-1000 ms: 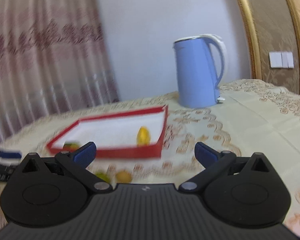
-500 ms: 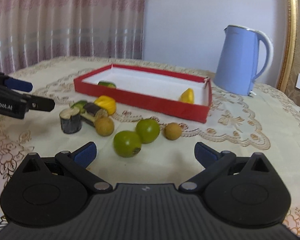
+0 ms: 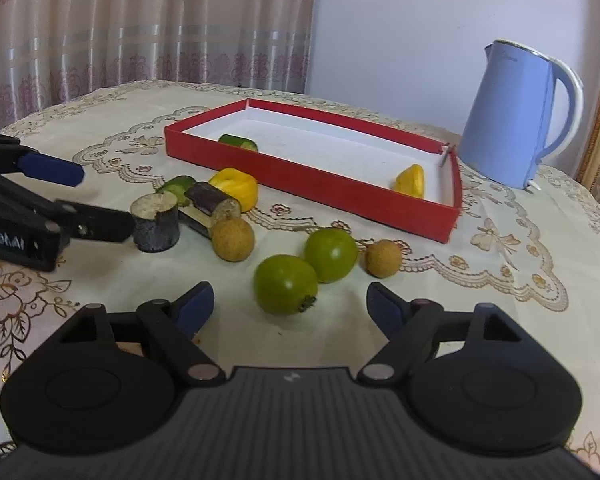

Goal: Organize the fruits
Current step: 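Move both tools back toward the remaining fruit pile, then grasp the eggplant slice with the left tool while the right tool grasps a green lime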

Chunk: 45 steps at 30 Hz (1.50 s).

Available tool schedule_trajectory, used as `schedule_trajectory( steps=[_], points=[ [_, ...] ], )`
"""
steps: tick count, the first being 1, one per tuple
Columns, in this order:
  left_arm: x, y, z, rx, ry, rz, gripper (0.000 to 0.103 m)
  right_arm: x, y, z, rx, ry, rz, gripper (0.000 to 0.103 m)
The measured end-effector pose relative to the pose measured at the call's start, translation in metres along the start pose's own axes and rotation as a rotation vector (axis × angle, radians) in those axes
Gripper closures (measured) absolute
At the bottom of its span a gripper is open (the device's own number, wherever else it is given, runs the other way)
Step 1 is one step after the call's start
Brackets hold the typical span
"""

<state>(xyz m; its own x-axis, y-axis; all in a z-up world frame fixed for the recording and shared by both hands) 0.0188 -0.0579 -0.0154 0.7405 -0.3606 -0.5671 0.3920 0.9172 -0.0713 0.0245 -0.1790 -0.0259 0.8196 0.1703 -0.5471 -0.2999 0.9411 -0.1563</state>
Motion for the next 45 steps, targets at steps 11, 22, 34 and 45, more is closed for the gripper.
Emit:
schedule_trajectory(
  steps=[11, 22, 34, 45],
  points=[
    [0.008, -0.008, -0.003, 0.006, 0.025, -0.013, 0.016, 0.007, 0.002, 0.002, 0.023, -0.001, 0.037, 0.053],
    [0.016, -0.019, -0.003, 0.016, 0.043, -0.021, 0.016, 0.005, -0.008, -0.001, 0.048, -0.015, 0.054, 0.07],
    [0.032, -0.025, -0.004, 0.007, 0.071, -0.019, 0.016, -0.001, -0.014, -0.007, 0.066, -0.02, 0.064, 0.07],
    [0.041, -0.023, -0.002, -0.042, 0.069, -0.021, 0.022, -0.004, -0.019, -0.012, 0.09, -0.019, 0.08, 0.07]
  ],
)
Point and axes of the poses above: each gripper's, at about its wrist camera, not at the fingertips, and x roughly the way its jaws point, y to its left, z to its top, the point moved 6 cm from there along x, roughly the way its jaws point, and after that the axes turned 7 degrees about -x, right-handed, at the moved point
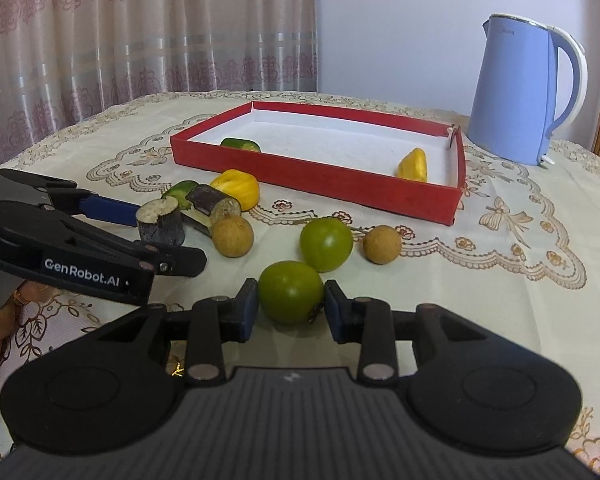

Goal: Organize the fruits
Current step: 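Grasp the eggplant slice with the left tool while the right tool grasps a green lime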

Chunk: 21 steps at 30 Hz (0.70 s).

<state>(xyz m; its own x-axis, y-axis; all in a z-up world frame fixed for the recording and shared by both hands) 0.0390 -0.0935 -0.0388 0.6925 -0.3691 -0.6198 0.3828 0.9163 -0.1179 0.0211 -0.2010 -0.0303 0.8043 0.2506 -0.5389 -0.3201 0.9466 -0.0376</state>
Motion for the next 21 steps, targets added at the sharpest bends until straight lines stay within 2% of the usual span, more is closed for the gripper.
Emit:
schedule_trajectory(
  steps=[1, 4, 10, 18, 21],
  points=[
    [0.0004, 0.0005, 0.0002, -0.001, 0.003, 0.0, 0.032, 0.0001, -0.0003, -0.0001, 0.002, 0.001, 0.002, 0.07],
    [0.0012, 0.0009, 0.0019, 0.013, -0.003, 0.016, 0.045, 0.0004, -0.0008, -0.0001, 0.005, 0.002, 0.004, 0.07],
    [0.0017, 0.0008, 0.0022, 0.023, -0.001, 0.021, 0.045, 0.001, -0.001, -0.0004, 0.009, 0.002, 0.007, 0.07],
    [0.0004, 0.0001, 0.0015, 0.029, 0.002, 0.022, 0.055, 0.0016, -0.0007, -0.0013, 0.012, 0.003, 0.01, 0.07],
    [-0.0004, 0.0, 0.0016, 0.028, 0.004, 0.019, 0.061, 0.0016, -0.0006, -0.0013, 0.013, 0.002, 0.011, 0.07]
  ],
)
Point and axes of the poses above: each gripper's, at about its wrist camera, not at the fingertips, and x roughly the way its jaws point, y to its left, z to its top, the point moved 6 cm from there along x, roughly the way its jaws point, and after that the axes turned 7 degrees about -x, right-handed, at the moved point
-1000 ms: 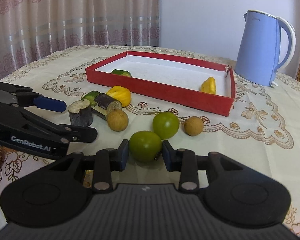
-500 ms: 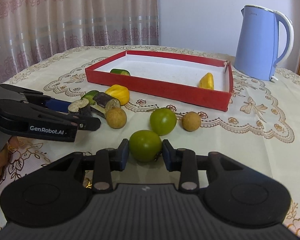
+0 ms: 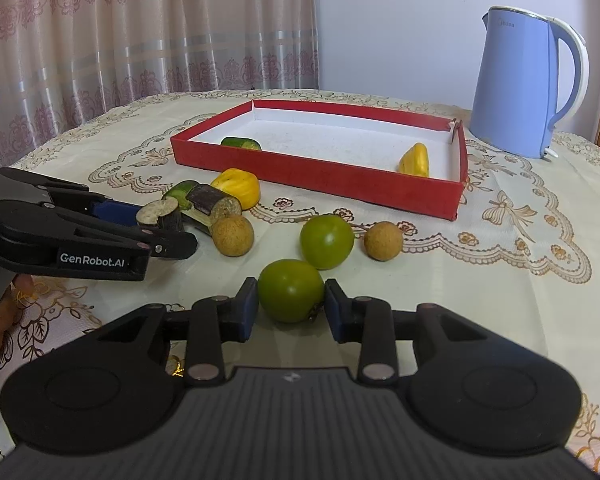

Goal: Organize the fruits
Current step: 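Grasp the eggplant slice with the left tool while the right tool grasps a green lime, then carry the eggplant slice with the left tool over the tray while the right tool carries the lime there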

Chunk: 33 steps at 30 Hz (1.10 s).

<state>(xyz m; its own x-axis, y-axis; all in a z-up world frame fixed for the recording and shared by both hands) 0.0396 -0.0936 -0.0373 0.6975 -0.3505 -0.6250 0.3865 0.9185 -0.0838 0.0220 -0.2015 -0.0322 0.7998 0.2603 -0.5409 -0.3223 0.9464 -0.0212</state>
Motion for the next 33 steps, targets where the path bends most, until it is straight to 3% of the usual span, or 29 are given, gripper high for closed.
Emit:
schedule_trajectory(
  steps=[10, 21, 28, 33],
  points=[
    [-0.003, 0.0, 0.0, 0.007, 0.001, 0.008, 0.07, 0.0, 0.0, -0.001, 0.005, 0.0, 0.004, 0.07],
    [-0.02, 0.001, 0.013, 0.034, -0.041, 0.019, 0.07, 0.001, 0.0, -0.001, 0.004, 0.0, 0.004, 0.07],
    [-0.033, 0.01, 0.075, 0.095, -0.141, 0.047, 0.07, 0.001, 0.0, -0.002, -0.004, 0.001, 0.004, 0.07],
    [-0.022, 0.012, 0.126, 0.095, -0.211, 0.044, 0.07, 0.001, 0.0, -0.002, -0.012, 0.004, 0.0, 0.07]
  ],
)
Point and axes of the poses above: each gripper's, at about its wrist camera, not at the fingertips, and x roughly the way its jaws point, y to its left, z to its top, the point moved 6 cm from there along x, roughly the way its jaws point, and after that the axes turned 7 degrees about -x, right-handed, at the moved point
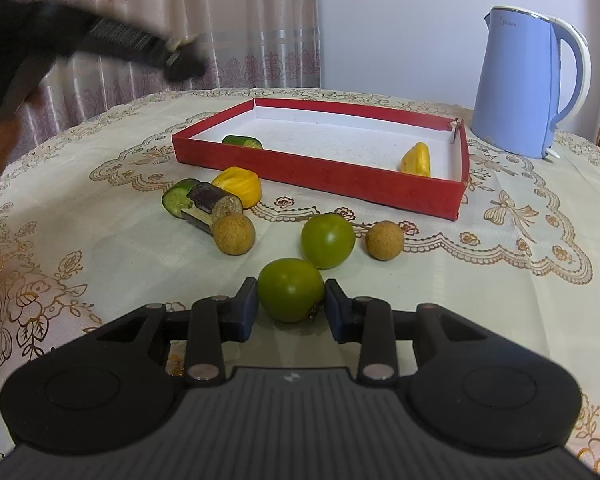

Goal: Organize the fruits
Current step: 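Carry the eggplant slice with the left tool over the tray while the right tool carries the lime there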

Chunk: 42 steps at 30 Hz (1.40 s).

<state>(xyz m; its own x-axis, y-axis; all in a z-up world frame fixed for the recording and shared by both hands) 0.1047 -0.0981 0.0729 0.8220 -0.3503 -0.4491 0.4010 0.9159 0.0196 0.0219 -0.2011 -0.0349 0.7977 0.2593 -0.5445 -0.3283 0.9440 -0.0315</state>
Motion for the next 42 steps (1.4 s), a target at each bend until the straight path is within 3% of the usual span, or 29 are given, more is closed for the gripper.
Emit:
schedule_trajectory(
  steps=[7, 17, 31, 38, 42],
  points=[
    [0.062, 0.015, 0.016, -0.082, 0.007, 0.014, 0.07, 0.001, 0.002, 0.0, -0.018, 0.005, -0.01, 0.07],
    [0.143, 0.022, -0.022, -0.124, 0.151, 0.009, 0.07, 0.0, 0.005, 0.0, -0.038, 0.011, -0.027, 0.07],
    [0.153, 0.022, -0.038, -0.151, 0.172, -0.045, 0.07, -0.02, -0.003, 0.004, -0.009, 0.027, -0.086, 0.07],
    [0.153, 0.024, -0.038, -0.166, 0.171, -0.058, 0.069, -0.023, -0.022, 0.052, -0.058, -0.038, -0.143, 0.07],
    [0.153, 0.025, -0.038, -0.173, 0.172, -0.062, 0.069, -0.003, -0.039, 0.089, -0.089, -0.064, -0.172, 0.07]
  ],
)
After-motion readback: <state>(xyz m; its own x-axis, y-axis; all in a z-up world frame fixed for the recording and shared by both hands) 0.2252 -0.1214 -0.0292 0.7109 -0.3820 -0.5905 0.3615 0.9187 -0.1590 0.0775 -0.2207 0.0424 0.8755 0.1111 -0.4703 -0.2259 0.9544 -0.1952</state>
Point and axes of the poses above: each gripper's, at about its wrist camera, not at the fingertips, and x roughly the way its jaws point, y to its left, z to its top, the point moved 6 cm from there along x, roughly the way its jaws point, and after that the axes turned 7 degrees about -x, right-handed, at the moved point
